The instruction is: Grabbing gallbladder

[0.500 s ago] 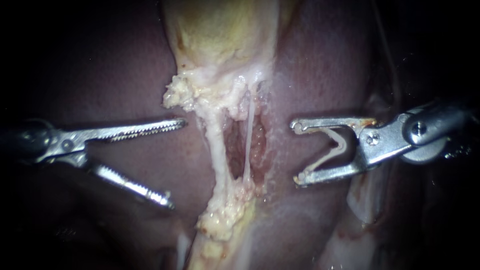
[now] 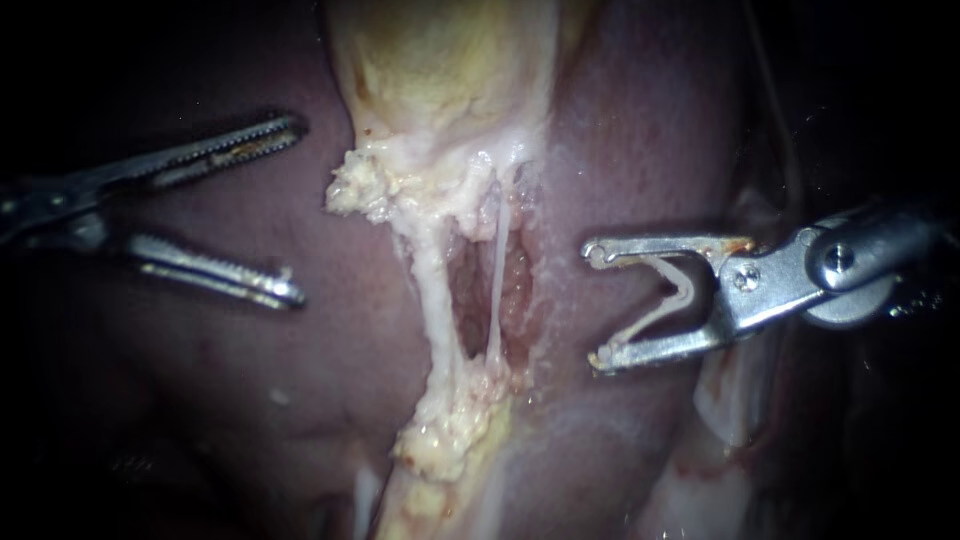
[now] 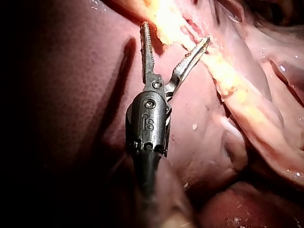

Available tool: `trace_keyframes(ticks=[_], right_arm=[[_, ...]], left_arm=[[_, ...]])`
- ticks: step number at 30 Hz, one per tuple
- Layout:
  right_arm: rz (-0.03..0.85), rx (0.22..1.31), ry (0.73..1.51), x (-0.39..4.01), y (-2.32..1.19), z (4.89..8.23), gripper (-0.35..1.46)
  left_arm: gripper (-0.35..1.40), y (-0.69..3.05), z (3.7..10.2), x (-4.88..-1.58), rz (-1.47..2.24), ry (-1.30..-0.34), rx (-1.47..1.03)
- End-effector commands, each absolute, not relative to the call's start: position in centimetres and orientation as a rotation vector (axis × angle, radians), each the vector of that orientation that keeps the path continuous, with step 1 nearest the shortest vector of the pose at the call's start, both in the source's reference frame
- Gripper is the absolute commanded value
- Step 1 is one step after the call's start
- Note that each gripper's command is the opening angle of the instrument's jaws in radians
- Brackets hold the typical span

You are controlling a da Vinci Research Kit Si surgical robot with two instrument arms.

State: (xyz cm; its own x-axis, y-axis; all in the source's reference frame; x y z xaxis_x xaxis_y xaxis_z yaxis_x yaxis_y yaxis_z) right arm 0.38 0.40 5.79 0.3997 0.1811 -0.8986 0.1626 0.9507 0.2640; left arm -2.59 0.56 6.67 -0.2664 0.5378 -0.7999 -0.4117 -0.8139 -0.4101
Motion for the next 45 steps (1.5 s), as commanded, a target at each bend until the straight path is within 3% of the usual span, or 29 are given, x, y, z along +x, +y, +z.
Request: trace_keyframes(ticks=[1, 9, 14, 19, 20, 31, 38, 45], right_arm=[[0.012, 0.333, 1.166, 0.38, 0.41, 5.79, 0.5], [0.012, 0.334, 1.166, 0.38, 0.4, 5.79, 0.5], [0.012, 0.334, 1.166, 0.38, 0.4, 5.79, 0.5], [0.012, 0.333, 1.166, 0.38, 0.4, 5.79, 0.5], [0.012, 0.333, 1.166, 0.38, 0.4, 5.79, 0.5], [0.013, 0.333, 1.165, 0.38, 0.41, 5.79, 0.5], [0.013, 0.333, 1.165, 0.38, 0.41, 5.79, 0.5], [0.013, 0.333, 1.165, 0.38, 0.41, 5.79, 0.5]], left_arm=[[0.84, 0.58, 6.74, -2.61, 2.102, -0.154, -1.386], [0.61, 0.61, 7.09, -2.88, 2.023, -0.203, -1.355], [0.26, 0.55, 7.17, -2.96, 1.988, -0.224, -1.347], [-0.31, 0.51, 7.2, -2.93, 1.982, -0.244, -1.327], [-0.35, 0.51, 7.19, -2.91, 1.987, -0.247, -1.322], [-0.35, 0.55, 6.83, -2.71, 1.966, -0.318, -1.26], [-0.35, 0.96, 6.31, -2.37, 1.907, -0.286, -1.298], [-0.35, 0.98, 6.28, -2.3, 1.901, -0.266, -1.289]])
